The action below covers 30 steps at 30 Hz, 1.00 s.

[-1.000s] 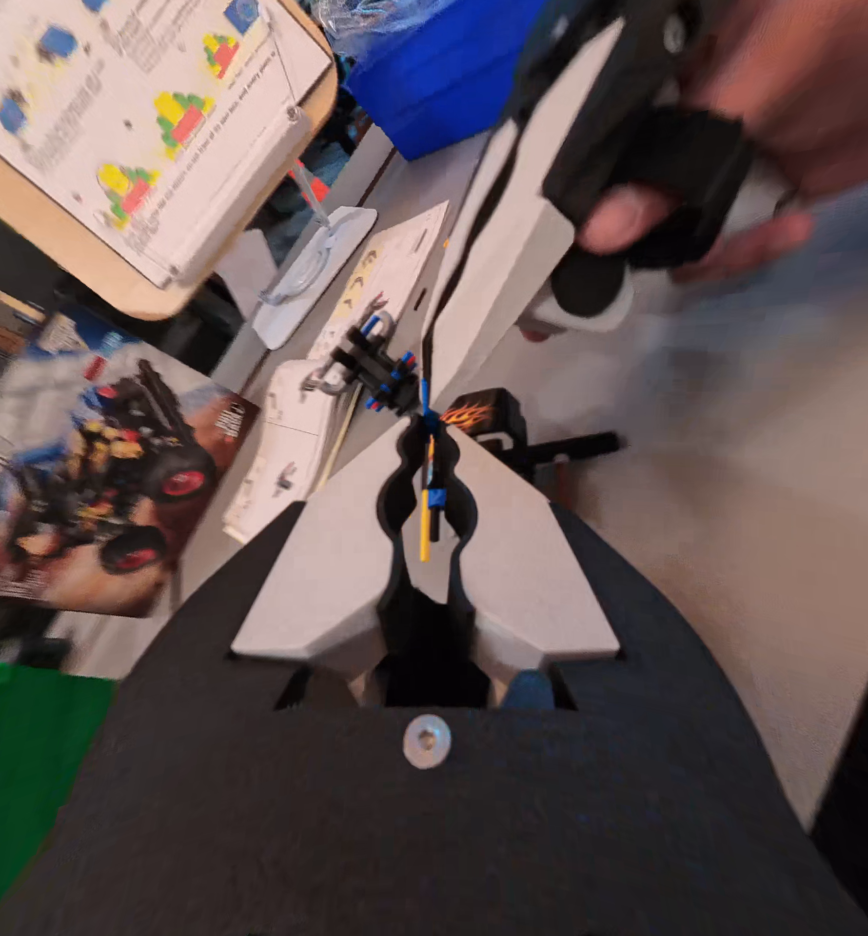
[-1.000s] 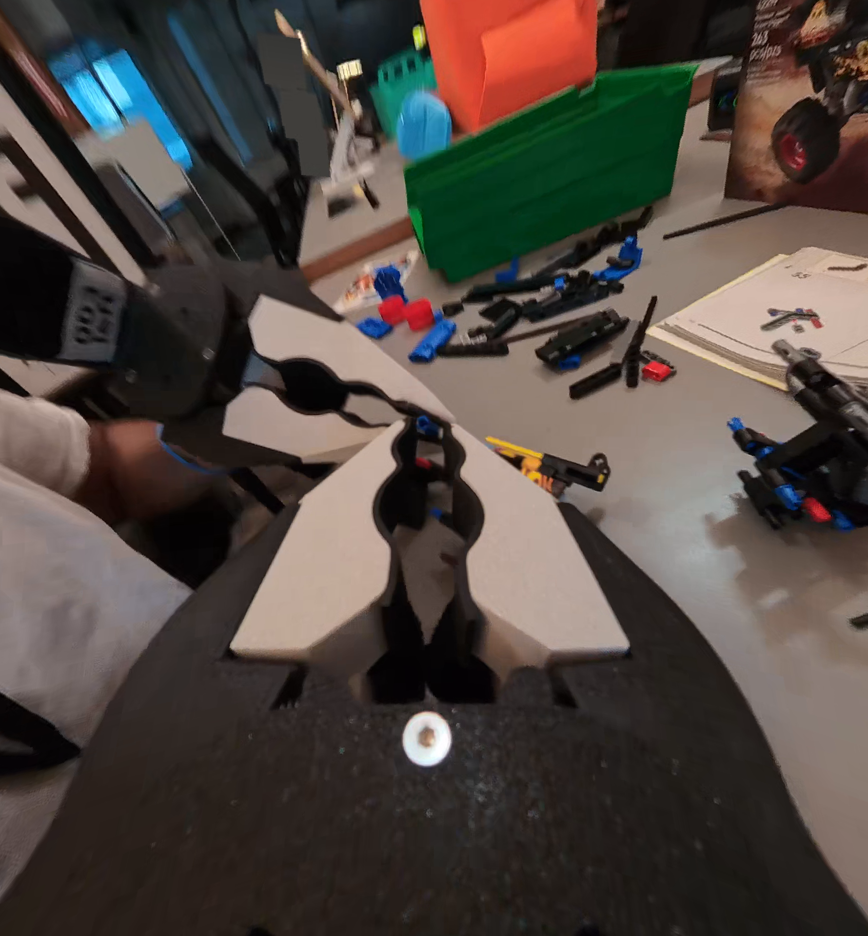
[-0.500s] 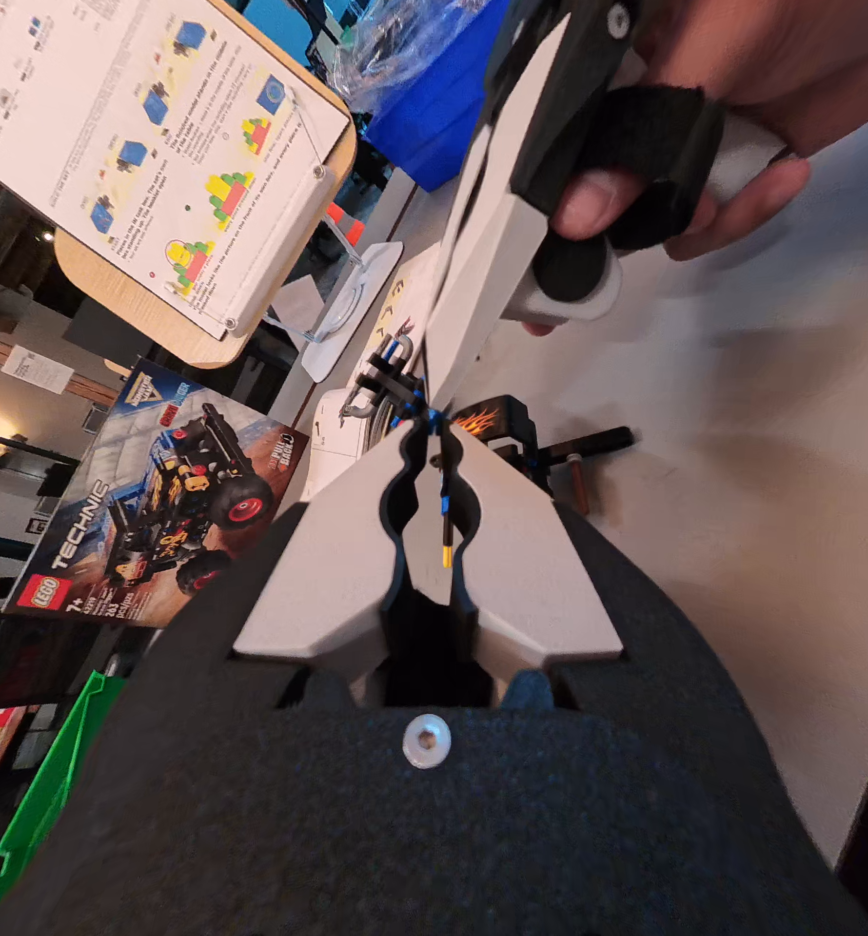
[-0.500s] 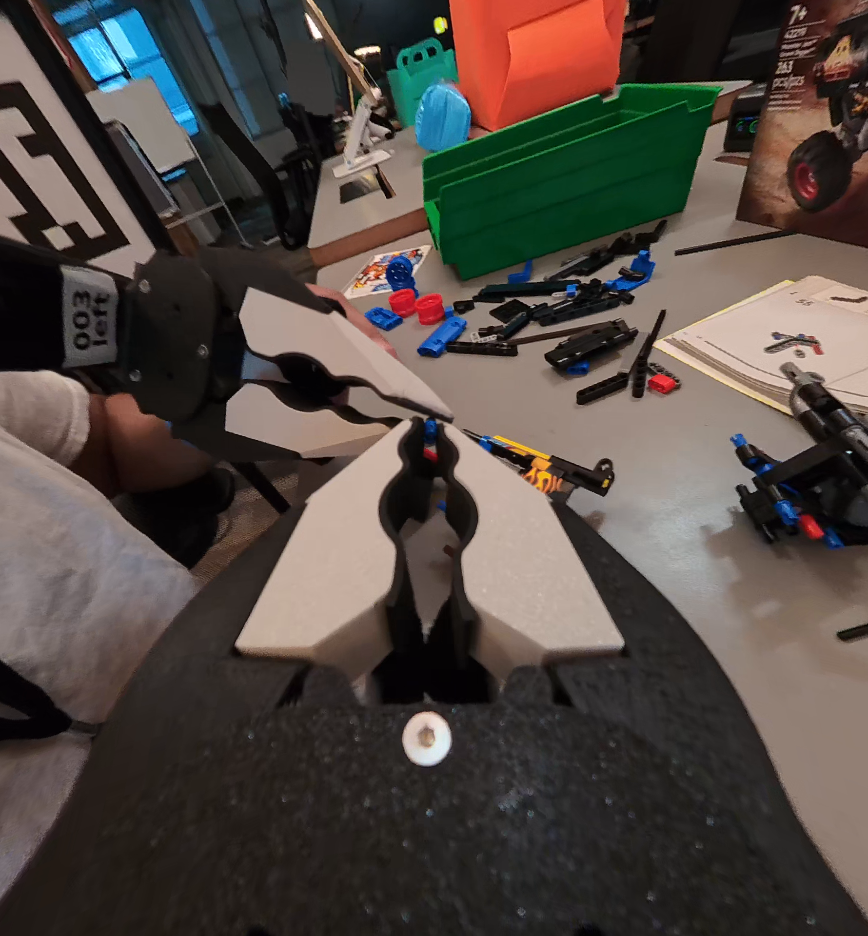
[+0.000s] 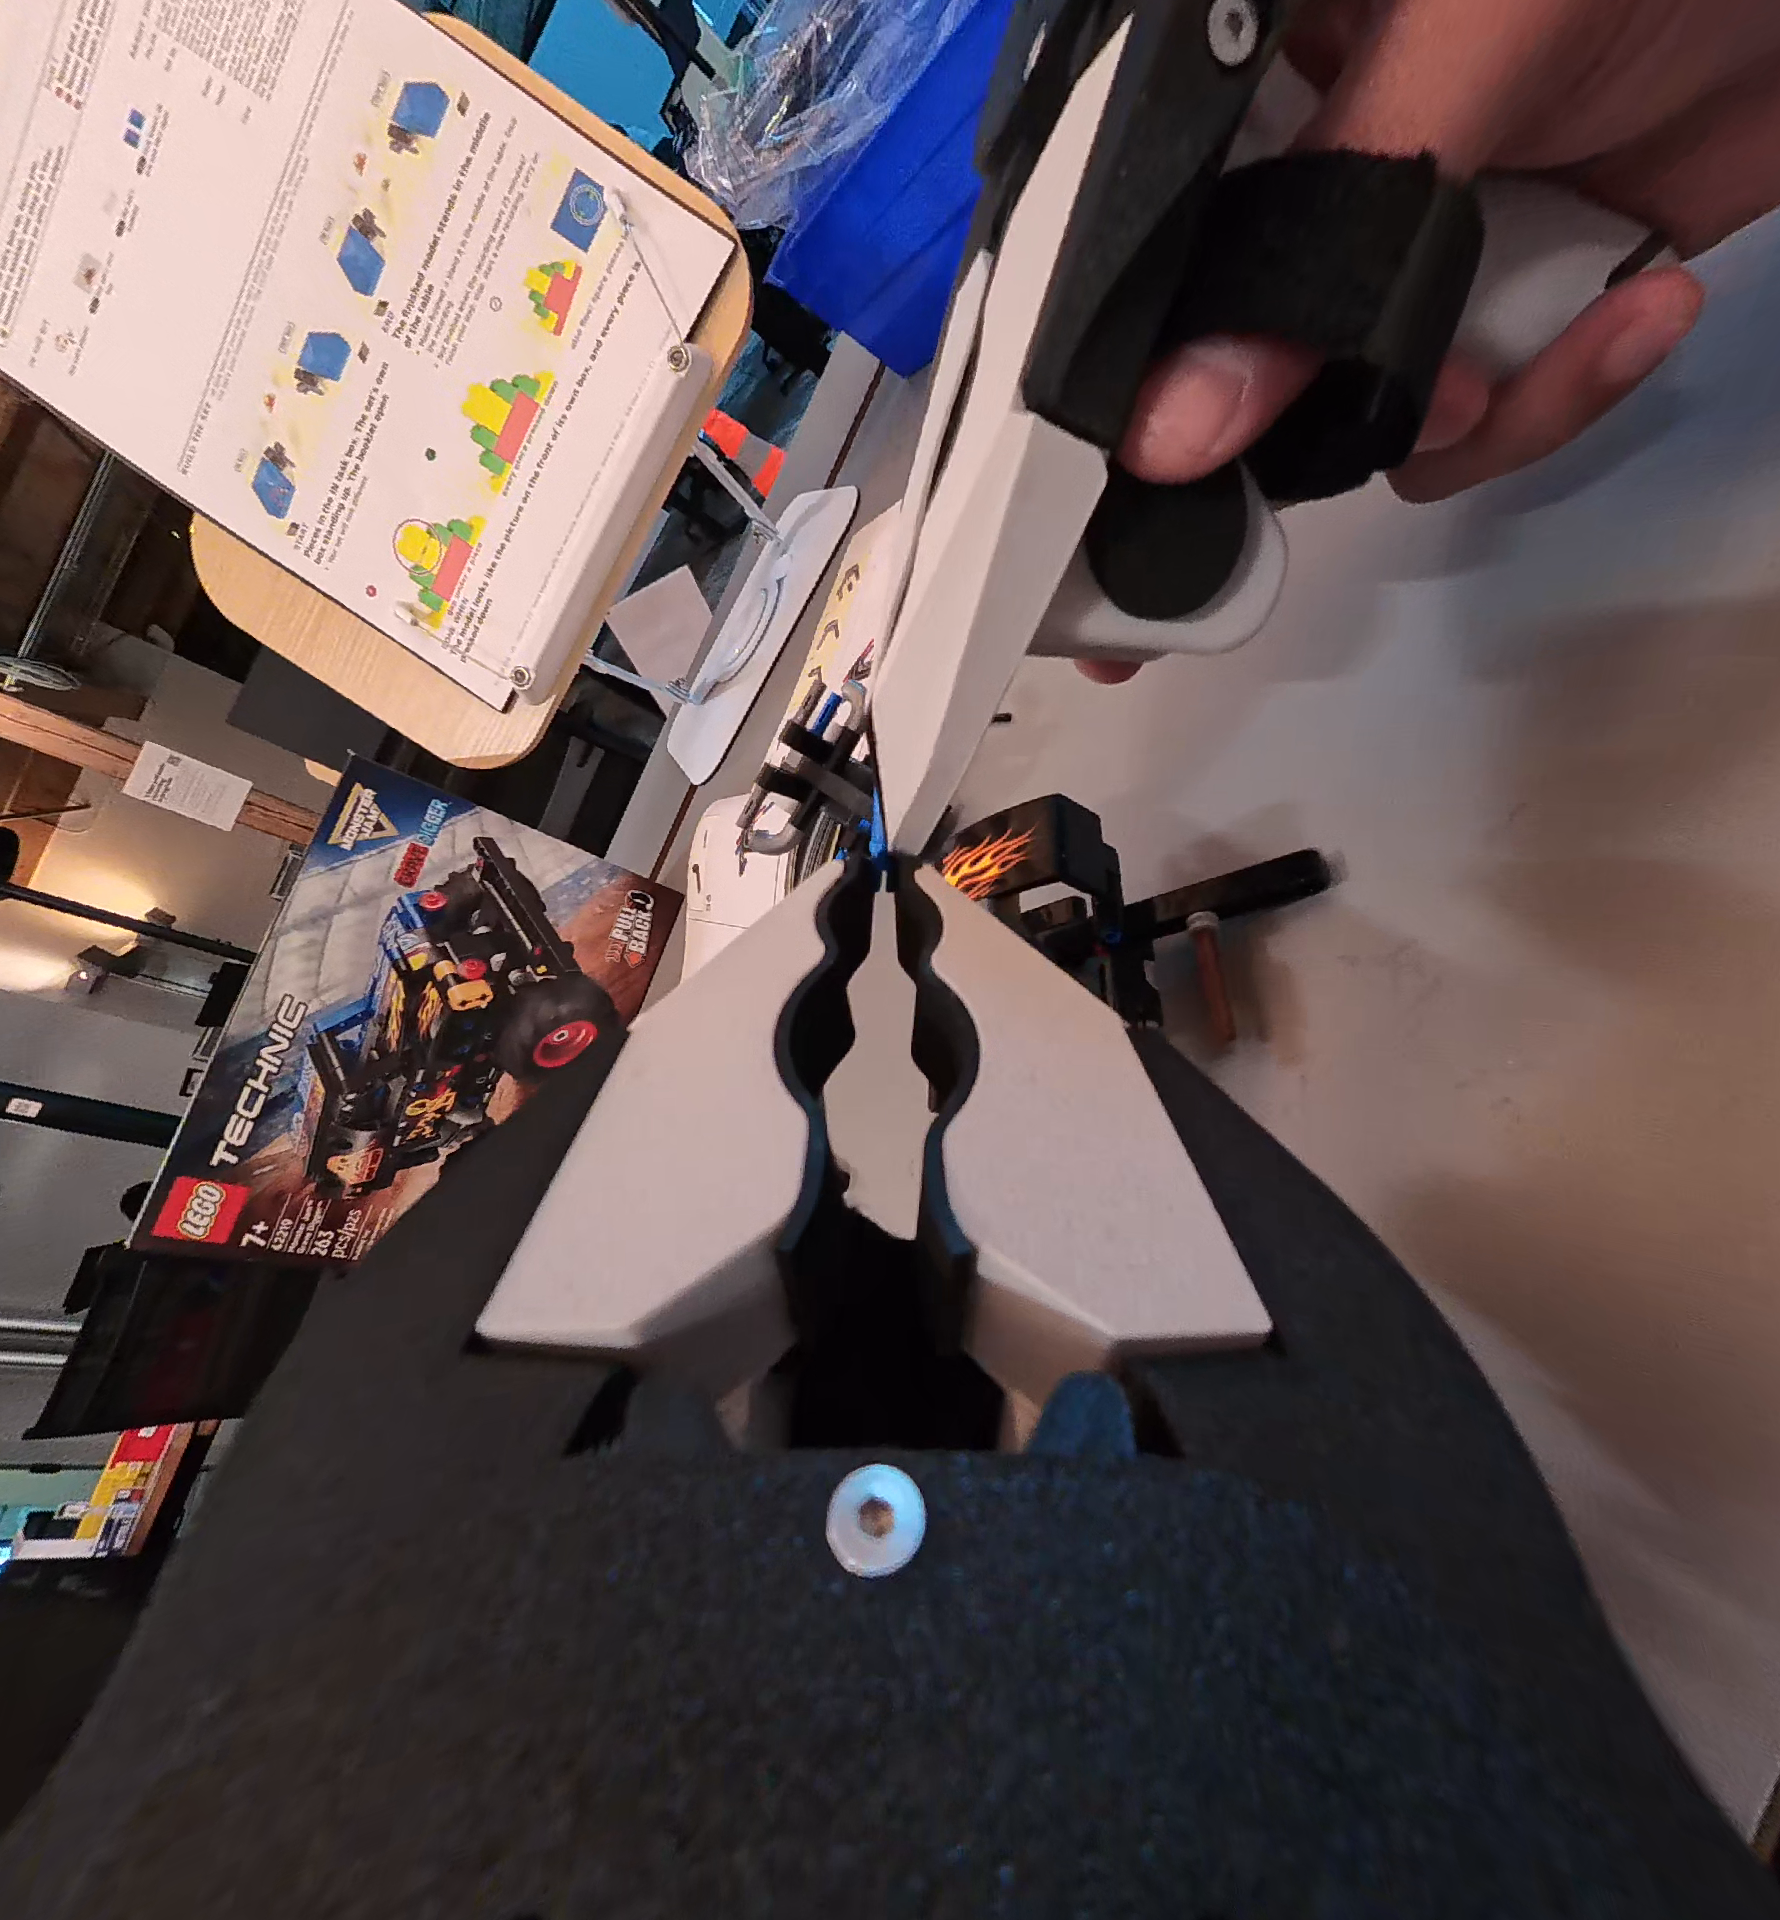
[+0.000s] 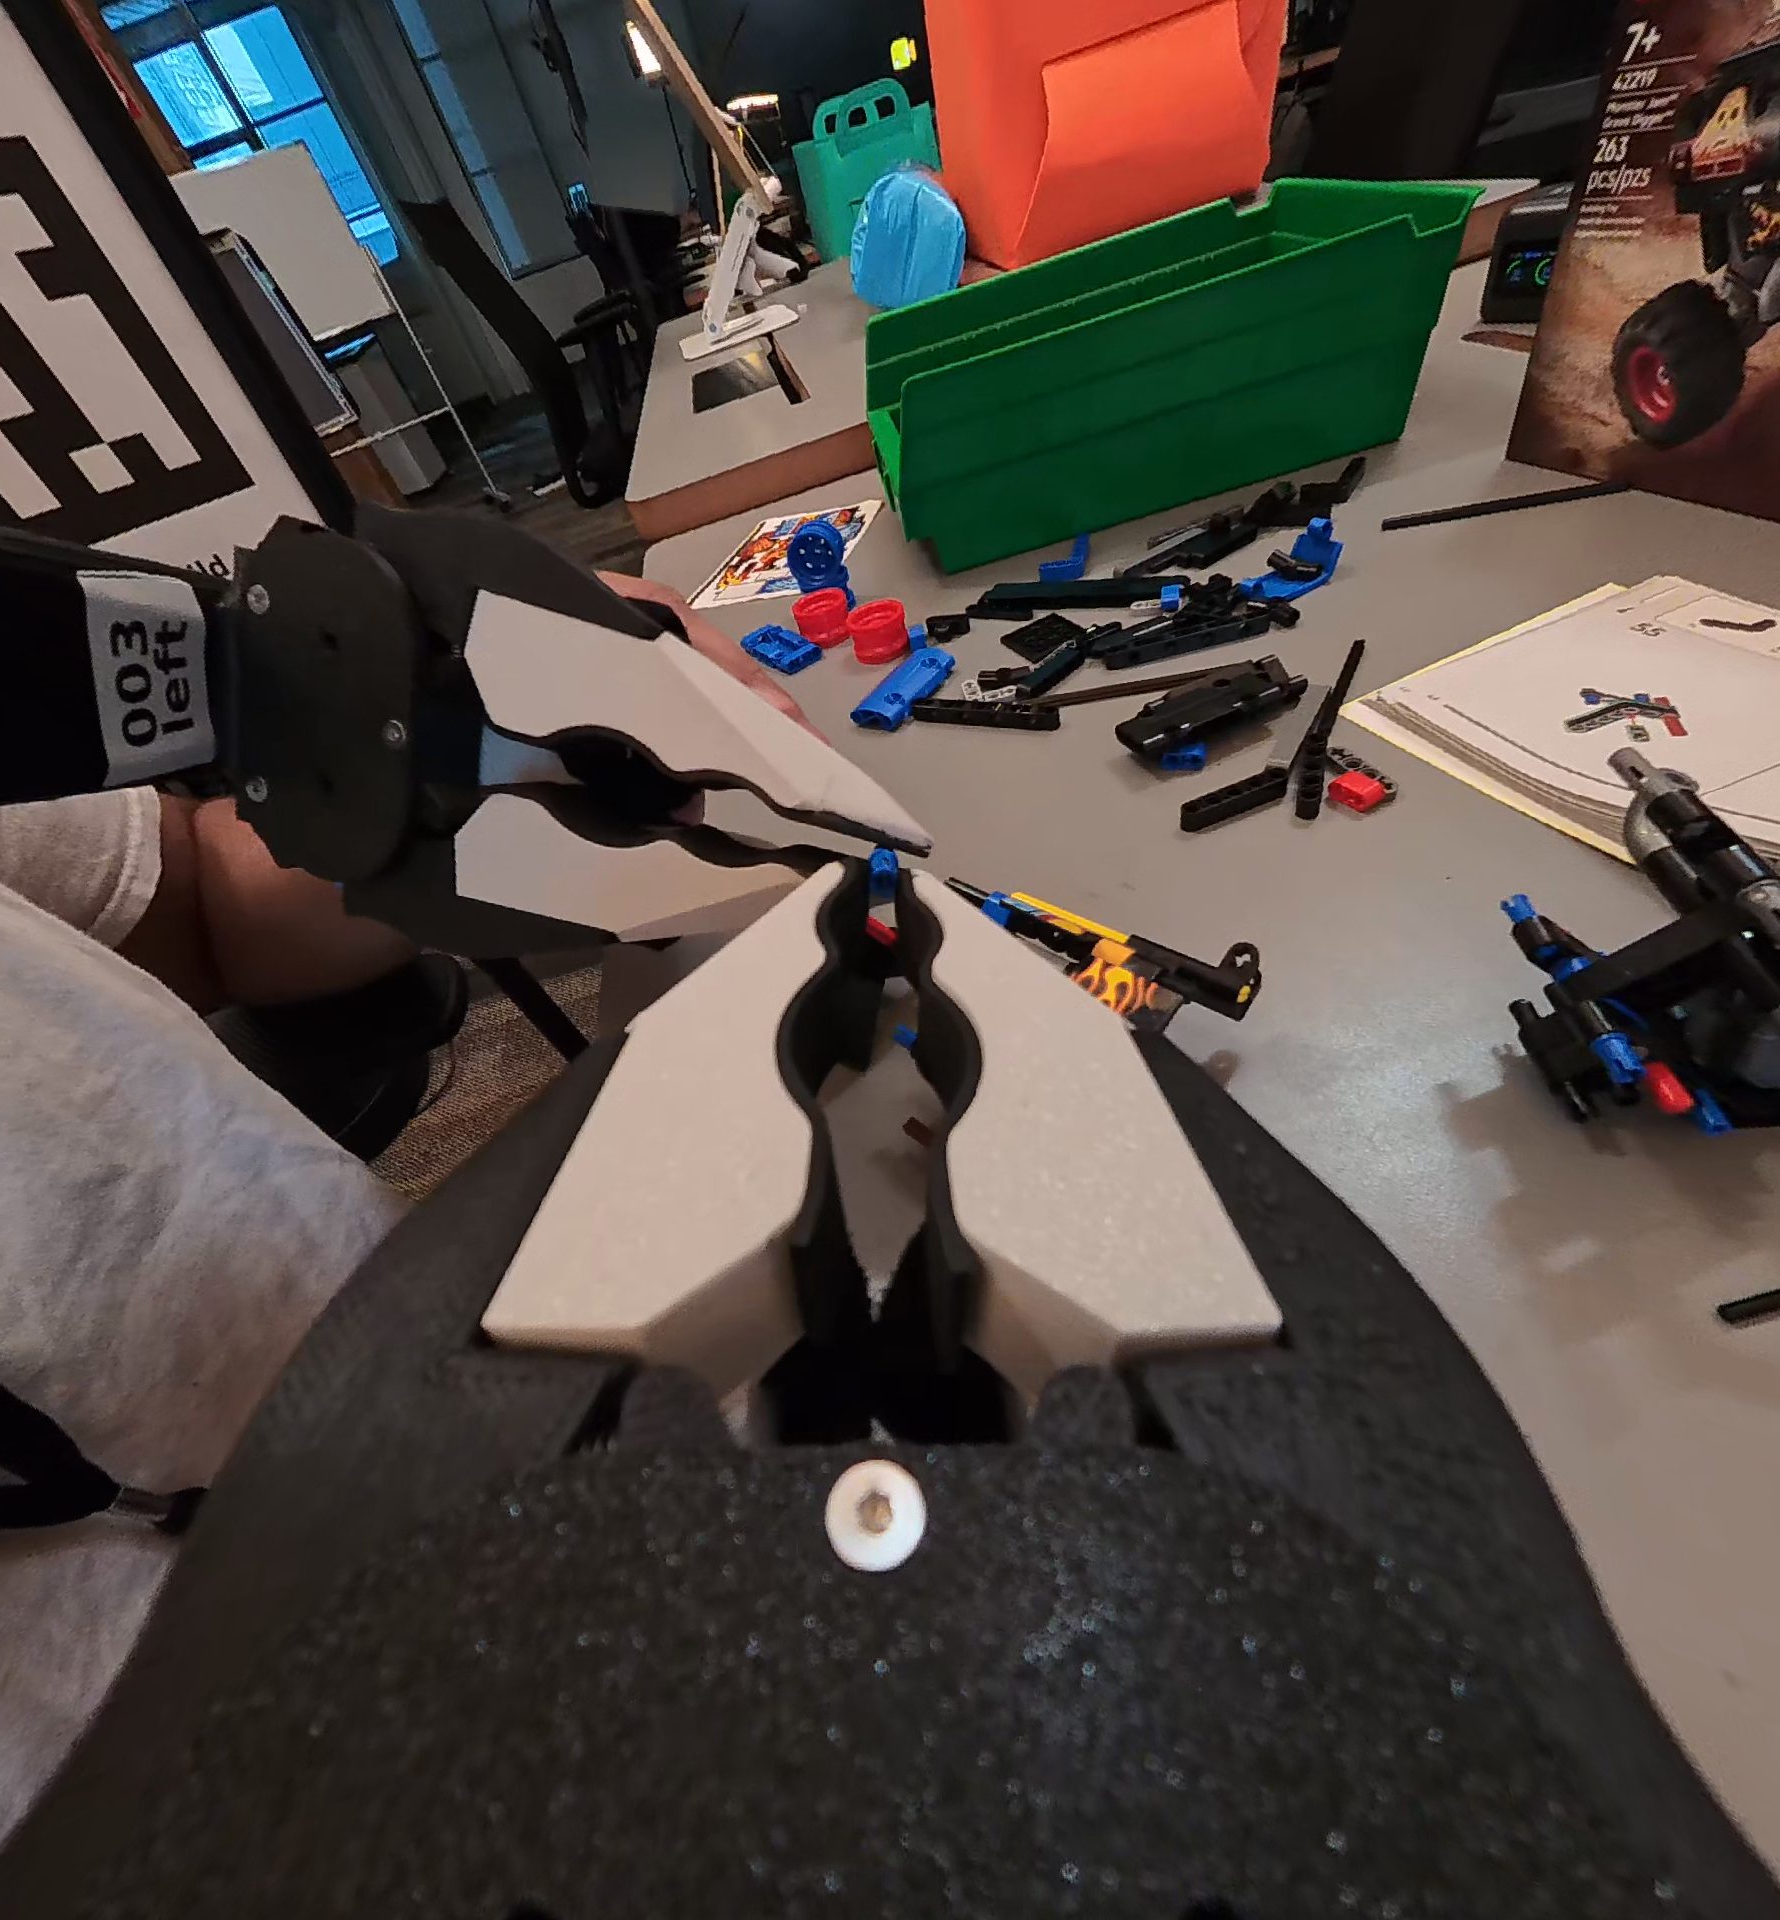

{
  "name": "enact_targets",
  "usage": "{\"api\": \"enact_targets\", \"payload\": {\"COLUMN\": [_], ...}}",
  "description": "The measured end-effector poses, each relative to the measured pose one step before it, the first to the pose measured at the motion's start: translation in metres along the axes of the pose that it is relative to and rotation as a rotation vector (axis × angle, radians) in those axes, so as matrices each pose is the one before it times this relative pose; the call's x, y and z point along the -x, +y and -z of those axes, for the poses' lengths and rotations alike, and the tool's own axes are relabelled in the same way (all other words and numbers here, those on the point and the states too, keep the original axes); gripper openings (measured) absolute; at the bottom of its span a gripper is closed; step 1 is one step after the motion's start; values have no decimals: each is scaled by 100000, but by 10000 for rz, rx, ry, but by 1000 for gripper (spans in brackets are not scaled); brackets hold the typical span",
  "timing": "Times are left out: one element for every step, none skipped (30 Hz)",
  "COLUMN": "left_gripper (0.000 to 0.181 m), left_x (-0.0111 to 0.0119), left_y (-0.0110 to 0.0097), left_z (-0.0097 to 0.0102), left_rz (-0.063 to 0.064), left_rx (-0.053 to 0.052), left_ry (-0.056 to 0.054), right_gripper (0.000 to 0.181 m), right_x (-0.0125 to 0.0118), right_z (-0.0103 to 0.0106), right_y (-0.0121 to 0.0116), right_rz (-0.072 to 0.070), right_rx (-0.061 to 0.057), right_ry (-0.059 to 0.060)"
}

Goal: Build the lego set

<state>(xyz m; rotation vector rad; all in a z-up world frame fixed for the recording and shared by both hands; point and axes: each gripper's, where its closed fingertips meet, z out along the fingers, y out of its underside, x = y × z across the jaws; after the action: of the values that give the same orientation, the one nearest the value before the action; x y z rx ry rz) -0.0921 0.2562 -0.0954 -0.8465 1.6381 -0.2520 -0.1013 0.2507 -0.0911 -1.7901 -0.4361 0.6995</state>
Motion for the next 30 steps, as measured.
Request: {"api": "enact_targets", "payload": {"left_gripper": [2,3,3,3,3,3,2,3,3,3,3,3,3,3,3,3,3,3,3,3,3,3,3,3,3,3,6,7,9,13], "left_x": [16,7,-4,-5,2,9,13,-1,9,-6,-12,-5,-9,42,44,-65,-75,55,26,-54,-29,-22,-45,-88,-86,93,513,779,472,183], "left_y": [15,26,37,19,9,-26,-23,9,5,23,-7,-41,-18,4,-44,-30,-26,-82,-65,-16,-29,-47,-22,49,72,165,428,855,1370,1791], "left_z": [-3,-6,-12,6,5,6,10,-8,-3,-19,-4,11,2,21,27,-5,-35,21,3,-21,-3,31,31,64,187,394,605,727,691,569], "left_rz": [12,-9,-19,-6,20,28,2,-13,-16,-30,-46,-37,-32,-33,-2,30,18,0,-2,46,80,91,181,320,447,634,762,826,895,885], "left_rx": [2,21,28,2,-10,-21,-17,14,8,18,3,-13,5,17,-19,3,15,-19,-11,29,6,-32,-39,-13,-71,-101,-47,87,327,561], "left_ry": [-28,-26,-19,-4,7,-5,-15,-13,-19,-12,-29,-32,-27,-62,-49,34,21,-85,-65,13,8,13,69,176,280,310,183,161,449,639], "right_gripper": [4,4,4,4,4,4,4,4,4,4,4,4,4,4,4,4,4,4,4,4,4,4,4,4,4,4,4,4,4,4], "right_x": [3,-11,-19,6,5,37,27,3,-5,-6,-26,62,36,12,20,-23,-46,16,22,-4,-6,18,38,14,92,154,-55,-193,-242,-282], "right_z": [-14,-25,-30,-24,3,10,11,9,-14,-10,14,27,3,-10,-18,4,-17,-41,21,24,17,33,32,-6,-42,-23,88,141,169,166], "right_y": [-8,-20,23,13,13,-32,-55,-15,2,9,-31,-109,-39,-20,-25,-18,65,-5,-109,6,17,18,-9,72,124,62,-63,117,176,153], "right_rz": [-24,-56,-52,-39,-49,-67,-92,-73,-22,0,11,-3,-77,-118,-146,-88,5,50,62,43,95,121,131,86,50,52,121,185,207,172], "right_rx": [-11,-21,-4,-16,-17,-31,-31,-13,-9,-10,-31,-84,-20,-23,-37,-27,32,-21,-82,12,-14,-38,-31,37,70,17,-74,55,88,59], "right_ry": [-22,-18,-7,-23,-29,-60,-68,-41,-20,9,26,-37,-43,-65,-88,-37,20,22,26,43,48,36,36,60,12,-27,103,143,147,174]}}
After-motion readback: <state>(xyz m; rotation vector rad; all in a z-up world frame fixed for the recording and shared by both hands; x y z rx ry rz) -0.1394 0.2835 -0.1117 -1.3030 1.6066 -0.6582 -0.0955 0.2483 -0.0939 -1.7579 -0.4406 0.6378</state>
